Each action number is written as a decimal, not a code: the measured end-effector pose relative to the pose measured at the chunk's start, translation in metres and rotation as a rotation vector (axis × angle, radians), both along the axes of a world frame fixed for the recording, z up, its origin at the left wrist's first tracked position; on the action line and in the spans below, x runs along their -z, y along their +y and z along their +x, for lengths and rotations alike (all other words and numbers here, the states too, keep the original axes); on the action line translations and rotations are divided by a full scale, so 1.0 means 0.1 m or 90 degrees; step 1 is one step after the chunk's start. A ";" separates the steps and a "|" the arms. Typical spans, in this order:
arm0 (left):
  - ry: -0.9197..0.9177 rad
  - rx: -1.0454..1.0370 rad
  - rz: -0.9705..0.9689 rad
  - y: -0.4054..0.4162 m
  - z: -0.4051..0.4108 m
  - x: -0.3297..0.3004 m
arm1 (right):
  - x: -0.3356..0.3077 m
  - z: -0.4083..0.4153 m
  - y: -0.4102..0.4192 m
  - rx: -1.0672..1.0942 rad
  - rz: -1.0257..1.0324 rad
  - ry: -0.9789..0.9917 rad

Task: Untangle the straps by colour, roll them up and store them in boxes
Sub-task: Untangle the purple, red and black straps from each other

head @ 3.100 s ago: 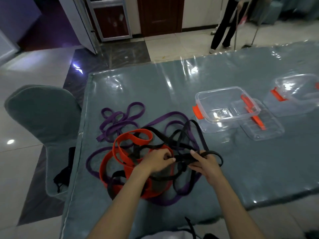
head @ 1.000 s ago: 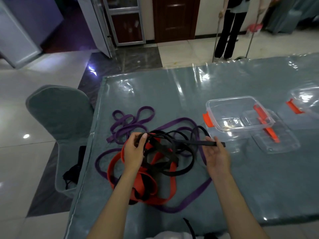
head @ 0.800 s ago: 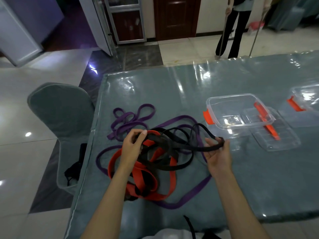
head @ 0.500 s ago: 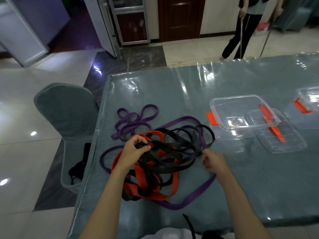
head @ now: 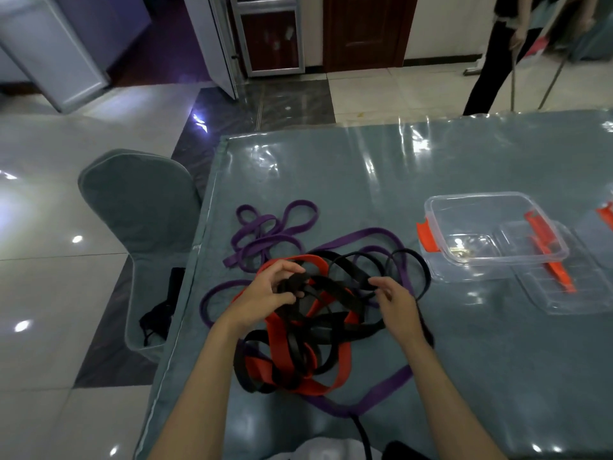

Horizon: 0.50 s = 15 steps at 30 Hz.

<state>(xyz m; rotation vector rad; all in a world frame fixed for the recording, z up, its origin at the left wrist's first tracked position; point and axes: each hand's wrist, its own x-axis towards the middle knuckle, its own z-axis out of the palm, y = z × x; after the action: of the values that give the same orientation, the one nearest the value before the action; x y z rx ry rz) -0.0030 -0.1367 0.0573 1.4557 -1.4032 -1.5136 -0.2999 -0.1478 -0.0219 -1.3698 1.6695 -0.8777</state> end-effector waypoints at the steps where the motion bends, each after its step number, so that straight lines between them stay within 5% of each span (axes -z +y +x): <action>1: 0.000 0.020 0.009 -0.01 0.01 -0.03 | 0.02 0.03 -0.03 -0.019 -0.004 0.030; 8: 0.024 0.068 0.045 -0.18 0.07 -0.11 | 0.24 0.14 -0.21 -0.179 0.097 0.314; 15: -0.095 0.054 0.032 -0.38 0.13 0.13 | 0.31 0.04 -0.34 -0.181 0.166 0.231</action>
<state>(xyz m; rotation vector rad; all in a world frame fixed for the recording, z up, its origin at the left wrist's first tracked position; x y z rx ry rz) 0.0099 -0.1749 0.0441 1.5858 -1.5434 -1.5282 -0.2963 -0.1816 -0.0524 -1.5952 1.7226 -0.2485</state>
